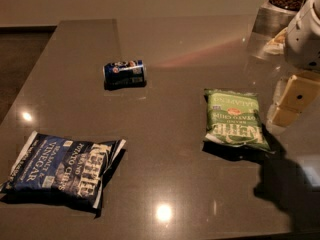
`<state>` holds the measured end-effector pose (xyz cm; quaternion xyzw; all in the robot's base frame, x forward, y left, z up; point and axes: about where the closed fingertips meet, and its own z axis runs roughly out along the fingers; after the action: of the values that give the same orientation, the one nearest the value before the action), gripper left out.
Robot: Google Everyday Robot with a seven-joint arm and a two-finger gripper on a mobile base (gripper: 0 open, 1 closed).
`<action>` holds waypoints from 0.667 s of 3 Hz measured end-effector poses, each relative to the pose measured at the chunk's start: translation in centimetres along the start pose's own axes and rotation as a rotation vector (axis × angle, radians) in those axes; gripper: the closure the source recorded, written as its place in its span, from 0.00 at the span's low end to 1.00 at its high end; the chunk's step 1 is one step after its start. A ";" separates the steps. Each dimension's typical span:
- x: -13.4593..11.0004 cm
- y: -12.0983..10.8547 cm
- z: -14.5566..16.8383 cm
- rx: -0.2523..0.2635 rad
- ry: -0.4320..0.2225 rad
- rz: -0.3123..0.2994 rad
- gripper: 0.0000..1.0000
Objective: Move blue chip bag near pepsi can
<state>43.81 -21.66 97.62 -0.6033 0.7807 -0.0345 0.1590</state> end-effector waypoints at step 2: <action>-1.8 0.3 0.1 -0.018 -0.070 -0.009 0.00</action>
Offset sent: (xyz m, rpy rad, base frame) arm 0.0027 0.0354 -0.0014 0.1401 0.0162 0.0622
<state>43.96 -19.89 97.80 -0.6089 0.7723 -0.0070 0.1809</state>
